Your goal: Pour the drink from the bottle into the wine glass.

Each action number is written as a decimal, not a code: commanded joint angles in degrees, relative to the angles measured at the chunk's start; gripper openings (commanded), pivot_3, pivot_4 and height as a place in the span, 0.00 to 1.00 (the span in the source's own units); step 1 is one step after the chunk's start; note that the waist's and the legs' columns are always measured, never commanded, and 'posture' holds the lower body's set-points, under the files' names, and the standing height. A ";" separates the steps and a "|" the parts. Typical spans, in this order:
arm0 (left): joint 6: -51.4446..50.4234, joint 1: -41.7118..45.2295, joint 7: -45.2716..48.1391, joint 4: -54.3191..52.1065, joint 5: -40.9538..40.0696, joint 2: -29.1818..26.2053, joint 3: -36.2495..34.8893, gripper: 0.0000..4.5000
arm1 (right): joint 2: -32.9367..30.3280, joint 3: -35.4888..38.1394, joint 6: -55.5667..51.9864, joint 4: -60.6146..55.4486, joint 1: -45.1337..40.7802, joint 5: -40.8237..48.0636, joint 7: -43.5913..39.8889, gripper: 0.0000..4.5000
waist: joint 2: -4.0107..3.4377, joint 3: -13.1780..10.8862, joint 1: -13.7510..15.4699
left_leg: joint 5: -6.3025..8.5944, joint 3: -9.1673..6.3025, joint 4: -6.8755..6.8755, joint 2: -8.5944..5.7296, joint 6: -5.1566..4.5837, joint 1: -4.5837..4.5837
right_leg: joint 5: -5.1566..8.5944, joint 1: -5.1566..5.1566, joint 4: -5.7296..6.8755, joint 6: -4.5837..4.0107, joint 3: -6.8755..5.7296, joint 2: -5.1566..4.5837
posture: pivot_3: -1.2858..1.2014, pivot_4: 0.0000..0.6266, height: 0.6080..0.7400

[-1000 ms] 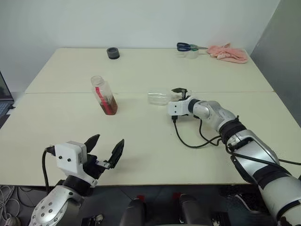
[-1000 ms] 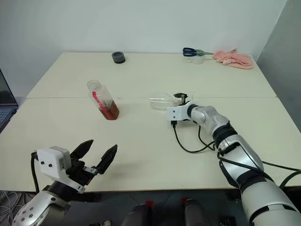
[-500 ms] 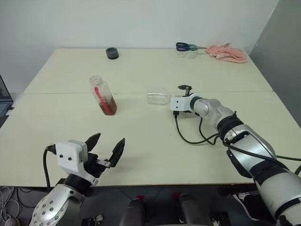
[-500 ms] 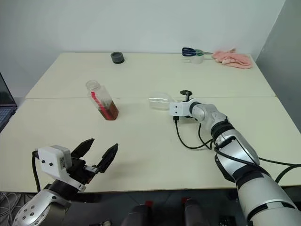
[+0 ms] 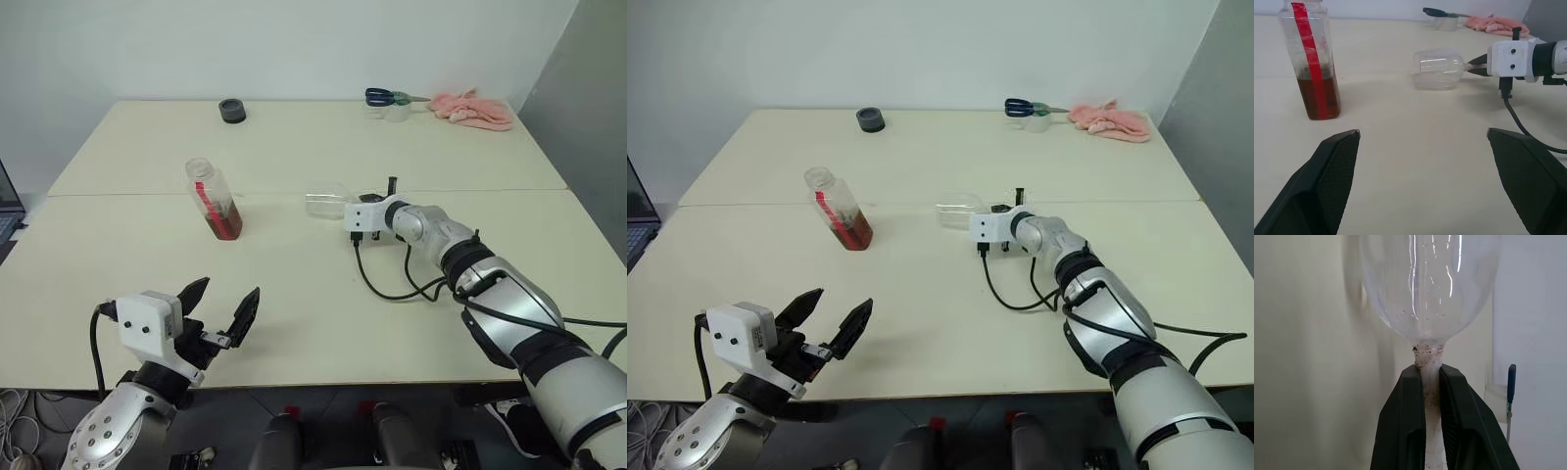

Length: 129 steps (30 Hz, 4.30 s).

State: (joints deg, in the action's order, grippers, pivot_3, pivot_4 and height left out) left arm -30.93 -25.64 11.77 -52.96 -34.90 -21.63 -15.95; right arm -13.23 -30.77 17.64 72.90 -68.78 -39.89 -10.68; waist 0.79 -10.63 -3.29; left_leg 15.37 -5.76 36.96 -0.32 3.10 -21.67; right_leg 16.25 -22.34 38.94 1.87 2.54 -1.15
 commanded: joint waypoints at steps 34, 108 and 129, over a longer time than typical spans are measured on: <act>0.15 -2.88 0.35 -2.93 -2.92 -2.03 -3.48 1.00 | 13.32 32.23 -4.15 -5.76 16.34 38.21 -9.01 0.03 | -0.24 0.21 0.67 | 0.01 -0.20 -0.05 -0.07 -0.01 0.31 | 0.14 0.38 0.01 -0.21 -0.16 -0.05 | 0.52 0.24 1.00; -0.06 -3.41 0.67 -2.94 -4.25 -3.26 -6.79 1.00 | 17.63 33.54 7.99 -2.07 10.94 39.13 -8.78 0.10 | -0.09 0.19 -0.12 | 0.02 0.06 -0.86 0.10 0.03 0.50 | 0.46 0.11 -0.01 -0.34 -0.01 0.01 | 0.52 0.24 1.00; -0.83 -2.17 -2.80 -1.66 -3.74 0.21 -5.72 1.00 | 11.53 32.63 3.45 -14.99 18.69 42.25 -26.99 0.99 | -0.08 0.19 0.05 | 0.00 0.06 -0.85 0.08 0.06 0.51 | 0.46 0.15 0.00 -0.34 -0.01 -0.01 | 0.52 0.24 1.00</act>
State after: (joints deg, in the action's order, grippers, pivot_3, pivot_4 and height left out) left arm -32.17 -27.36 10.17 -54.04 -38.42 -22.03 -21.65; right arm -0.09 1.92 21.99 63.19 -51.08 0.62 -33.36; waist 0.71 -10.44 -3.24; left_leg 15.37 -5.70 36.11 -0.25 3.15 -21.16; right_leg 16.70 -22.18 38.93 1.53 2.53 -1.17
